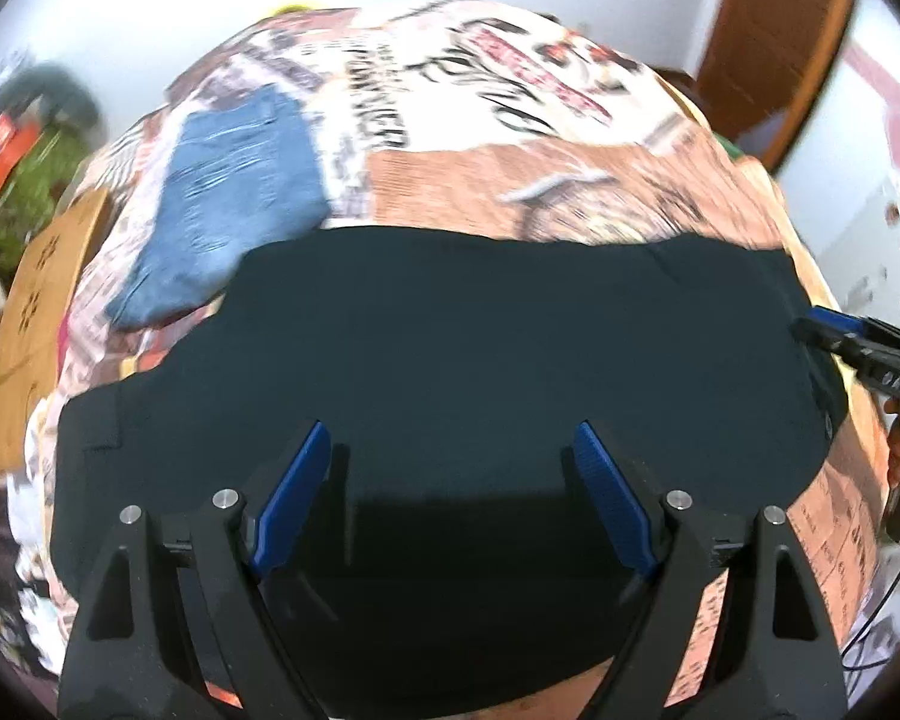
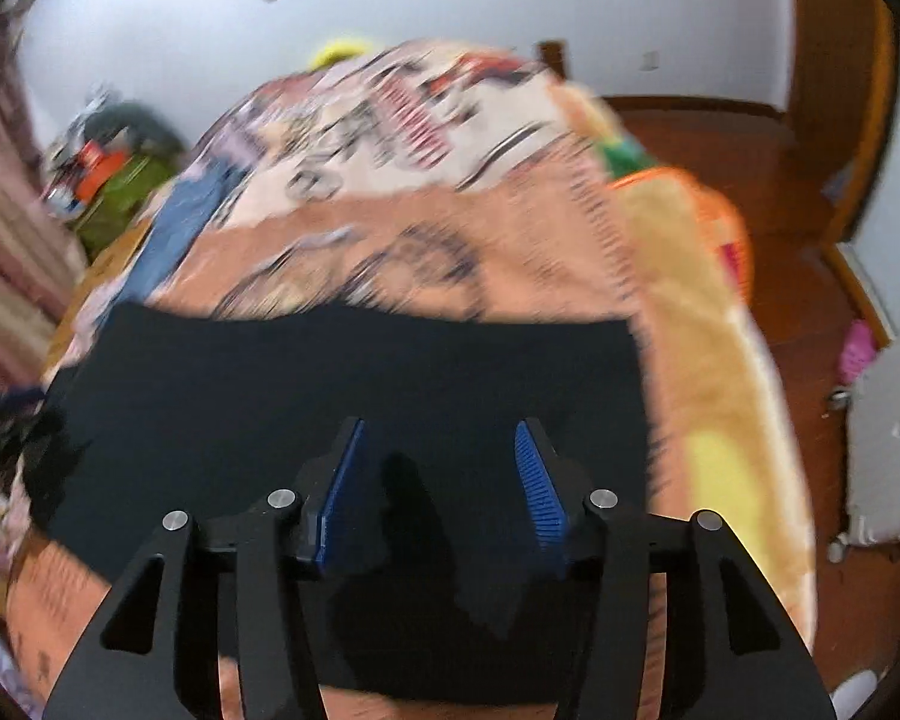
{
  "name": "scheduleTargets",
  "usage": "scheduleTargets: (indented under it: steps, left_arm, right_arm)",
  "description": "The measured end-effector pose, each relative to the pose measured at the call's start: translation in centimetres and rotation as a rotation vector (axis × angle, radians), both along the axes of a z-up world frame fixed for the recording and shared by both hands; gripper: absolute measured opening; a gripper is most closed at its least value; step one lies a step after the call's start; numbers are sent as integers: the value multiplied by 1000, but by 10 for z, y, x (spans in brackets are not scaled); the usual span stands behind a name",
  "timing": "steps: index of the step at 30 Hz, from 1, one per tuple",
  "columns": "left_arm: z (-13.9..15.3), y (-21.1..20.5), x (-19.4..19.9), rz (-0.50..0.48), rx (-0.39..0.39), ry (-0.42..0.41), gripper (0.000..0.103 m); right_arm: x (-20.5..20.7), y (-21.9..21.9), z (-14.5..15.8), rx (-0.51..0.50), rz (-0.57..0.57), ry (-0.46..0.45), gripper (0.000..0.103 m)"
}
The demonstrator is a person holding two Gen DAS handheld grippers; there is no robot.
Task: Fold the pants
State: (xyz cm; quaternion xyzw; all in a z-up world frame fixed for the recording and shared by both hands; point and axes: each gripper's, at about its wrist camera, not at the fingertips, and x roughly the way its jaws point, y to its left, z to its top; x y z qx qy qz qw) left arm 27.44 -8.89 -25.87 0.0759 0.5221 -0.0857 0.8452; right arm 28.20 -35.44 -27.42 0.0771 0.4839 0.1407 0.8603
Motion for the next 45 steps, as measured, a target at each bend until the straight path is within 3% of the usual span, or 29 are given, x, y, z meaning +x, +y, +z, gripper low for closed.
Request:
scheduleTargets:
  steps: [3,6,11,13,17,24,28,34,40,45]
  left_arm:
    - [-22,-26,-9,-70,54,57,84]
    - [-24,-32,-15,-79,75,38,84]
    - [-25,-23,-18,-56,17,69,84]
    - [-23,-23,-21,-56,23,63,84]
    - [-19,-27,-25,-65,52,45,84]
    - [-7,-46,-19,-115,49,31,84]
    - [-11,-70,-9,-163,33,59,84]
    - [-27,-99,0,-210,64,92,84]
    - [-34,-101,8,-199,35,116,86]
    - [-37,-99,10,-184,14,116,90]
  right_arm:
    - [-8,5,-22,1,-14,50,48]
    - [-16,-13,-26,48,-70,76,54]
    - [-42,-43,-32,37,-149,105,54]
    - [-55,-54,-32,85,-172,110,53]
    - [-72,-66,-32,11,-254,150,54]
    - [-102,-88,-25,173,-391,146,54]
    - [-104,-88,-31,261,-428,144,54]
    - [-88,-91,-46,264,-467,134,54]
    - [-75,-88,-50,234,-448,115,57]
    - [-68,-84,-49,171,-420,97,41]
